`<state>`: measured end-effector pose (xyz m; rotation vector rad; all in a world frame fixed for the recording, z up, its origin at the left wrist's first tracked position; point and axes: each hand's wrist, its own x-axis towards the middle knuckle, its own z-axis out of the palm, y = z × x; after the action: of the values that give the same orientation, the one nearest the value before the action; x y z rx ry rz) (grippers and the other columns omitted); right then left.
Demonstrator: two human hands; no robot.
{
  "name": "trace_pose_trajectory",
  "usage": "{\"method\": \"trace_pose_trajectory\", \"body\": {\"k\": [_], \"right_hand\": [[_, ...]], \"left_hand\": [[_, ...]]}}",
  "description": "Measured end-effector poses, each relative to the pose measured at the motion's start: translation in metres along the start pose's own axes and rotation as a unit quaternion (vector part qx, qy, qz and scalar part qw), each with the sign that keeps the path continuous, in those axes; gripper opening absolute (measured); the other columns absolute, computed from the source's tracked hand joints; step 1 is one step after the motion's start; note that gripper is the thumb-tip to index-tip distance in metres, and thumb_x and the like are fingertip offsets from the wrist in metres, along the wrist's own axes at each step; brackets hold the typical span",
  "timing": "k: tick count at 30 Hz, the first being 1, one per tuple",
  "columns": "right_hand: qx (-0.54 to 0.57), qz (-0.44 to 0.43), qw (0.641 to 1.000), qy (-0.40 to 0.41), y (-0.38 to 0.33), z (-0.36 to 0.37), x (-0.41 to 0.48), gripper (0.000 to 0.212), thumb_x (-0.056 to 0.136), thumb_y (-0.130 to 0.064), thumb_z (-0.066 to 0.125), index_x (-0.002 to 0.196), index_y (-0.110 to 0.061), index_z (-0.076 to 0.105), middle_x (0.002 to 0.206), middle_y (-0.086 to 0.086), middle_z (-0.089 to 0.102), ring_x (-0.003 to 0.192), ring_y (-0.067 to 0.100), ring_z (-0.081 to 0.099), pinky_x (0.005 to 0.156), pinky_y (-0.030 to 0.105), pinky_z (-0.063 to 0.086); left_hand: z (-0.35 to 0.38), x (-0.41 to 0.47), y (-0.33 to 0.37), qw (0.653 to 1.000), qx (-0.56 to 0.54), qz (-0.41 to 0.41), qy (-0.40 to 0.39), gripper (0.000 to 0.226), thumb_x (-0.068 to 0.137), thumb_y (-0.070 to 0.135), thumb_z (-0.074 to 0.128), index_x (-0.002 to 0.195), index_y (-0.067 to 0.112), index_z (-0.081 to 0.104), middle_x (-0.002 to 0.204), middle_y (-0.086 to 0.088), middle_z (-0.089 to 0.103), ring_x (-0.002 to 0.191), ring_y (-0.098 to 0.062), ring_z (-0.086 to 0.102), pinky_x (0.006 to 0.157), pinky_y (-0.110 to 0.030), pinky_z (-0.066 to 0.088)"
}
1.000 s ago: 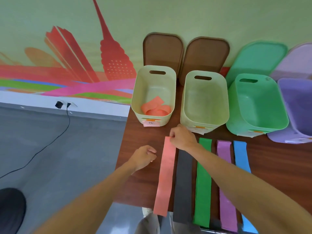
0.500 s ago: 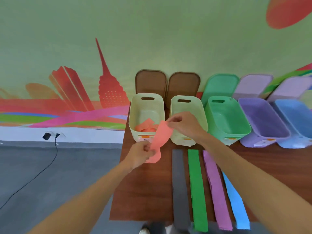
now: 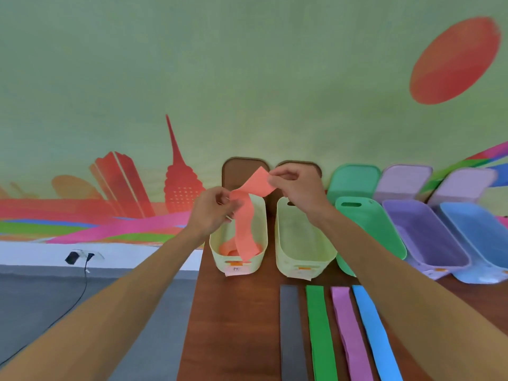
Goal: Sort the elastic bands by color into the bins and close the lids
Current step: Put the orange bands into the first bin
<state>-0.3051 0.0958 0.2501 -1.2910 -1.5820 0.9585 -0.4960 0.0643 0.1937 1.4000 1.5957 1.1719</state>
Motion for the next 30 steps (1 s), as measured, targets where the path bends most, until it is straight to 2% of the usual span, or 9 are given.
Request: {"method": "trace_pose_trajectory", "body": {"k": [5,8,11,13,15,19,23,26,30], "right_hand": [[0.011,0.029,0.999,-0.011,0.012,0.001,0.017,0.013,0.078,-0.01,0.071,0.078,-0.023,0.071,0.072,-0.001,0.069,0.044,0.002,0.051,0.044,0.011,0.037],[-0.011,0.053,0.998,-0.031,0.027,0.01,0.024,0.013,0.077,-0.01,0.071,0.077,-0.023,0.071,0.07,-0.002,0.069,0.043,0.002,0.052,0.048,0.012,0.041],[-0.028,0.076,0.995,-0.062,0.041,0.027,0.028,0.01,0.078,-0.008,0.07,0.08,-0.017,0.072,0.071,-0.002,0.067,0.042,-0.003,0.052,0.047,0.011,0.04],[-0.042,0.1,0.99,-0.092,0.052,0.036,0.028,0.007,0.08,-0.008,0.069,0.084,-0.011,0.073,0.077,0.001,0.069,0.048,0.001,0.057,0.042,0.009,0.038],[-0.076,0.12,0.979,-0.144,0.06,0.042,0.025,0.012,0.083,-0.008,0.065,0.092,-0.007,0.072,0.084,0.004,0.07,0.058,0.011,0.062,0.04,0.011,0.038],[-0.128,0.149,0.962,-0.189,0.074,0.041,0.014,0.014,0.086,-0.01,0.061,0.095,-0.008,0.071,0.088,0.002,0.068,0.064,0.014,0.065,0.041,0.015,0.041],[-0.148,0.164,0.959,-0.177,0.083,0.022,-0.006,0.014,0.087,-0.015,0.06,0.094,-0.011,0.071,0.087,0.001,0.07,0.06,0.008,0.063,0.044,0.014,0.042],[-0.14,0.17,0.963,-0.156,0.092,0.001,-0.029,0.011,0.087,-0.018,0.062,0.091,-0.013,0.071,0.083,0.001,0.069,0.061,0.008,0.062,0.049,0.018,0.045],[-0.144,0.199,0.96,-0.134,0.11,-0.034,-0.069,0.012,0.087,-0.018,0.064,0.095,-0.011,0.069,0.08,-0.002,0.068,0.064,0.01,0.062,0.052,0.02,0.048]], "left_hand": [[0.005,0.023,-0.013,1.0,0.012,-0.022,0.008,0.009,0.084,0.01,0.069,0.082,0.006,0.062,0.071,-0.017,0.064,0.055,-0.016,0.062,0.056,-0.032,0.056],[0.008,0.03,-0.032,0.997,0.017,-0.078,-0.007,0.01,0.085,0.011,0.068,0.081,0.008,0.059,0.068,-0.012,0.062,0.05,-0.01,0.061,0.052,-0.025,0.053],[0.006,0.03,-0.05,0.987,0.03,-0.15,-0.054,0.009,0.087,0.012,0.065,0.092,0.007,0.06,0.077,-0.009,0.063,0.062,-0.015,0.061,0.061,-0.026,0.05],[0.002,0.028,-0.058,0.981,0.029,-0.176,-0.07,0.013,0.088,0.015,0.065,0.096,0.006,0.059,0.082,-0.008,0.063,0.068,-0.018,0.061,0.066,-0.028,0.049],[0.0,0.022,-0.059,0.978,0.02,-0.189,-0.082,0.017,0.087,0.018,0.066,0.097,0.007,0.06,0.085,-0.007,0.063,0.071,-0.018,0.061,0.068,-0.028,0.049],[0.002,0.006,-0.054,0.978,0.016,-0.174,-0.11,0.022,0.086,0.022,0.068,0.101,0.008,0.061,0.084,-0.002,0.063,0.073,-0.014,0.063,0.069,-0.026,0.048],[0.006,-0.008,-0.048,0.981,0.019,-0.146,-0.128,0.015,0.087,0.021,0.065,0.098,0.012,0.064,0.087,-0.003,0.065,0.076,-0.014,0.065,0.078,-0.032,0.052],[0.016,-0.019,-0.045,0.98,0.014,-0.128,-0.149,0.013,0.087,0.018,0.062,0.097,0.011,0.066,0.089,-0.007,0.066,0.075,-0.012,0.065,0.079,-0.033,0.053],[0.037,-0.044,-0.041,0.976,-0.003,-0.12,-0.181,0.009,0.086,0.013,0.06,0.087,0.017,0.067,0.09,-0.007,0.068,0.084,-0.017,0.067,0.081,-0.032,0.054]]}}
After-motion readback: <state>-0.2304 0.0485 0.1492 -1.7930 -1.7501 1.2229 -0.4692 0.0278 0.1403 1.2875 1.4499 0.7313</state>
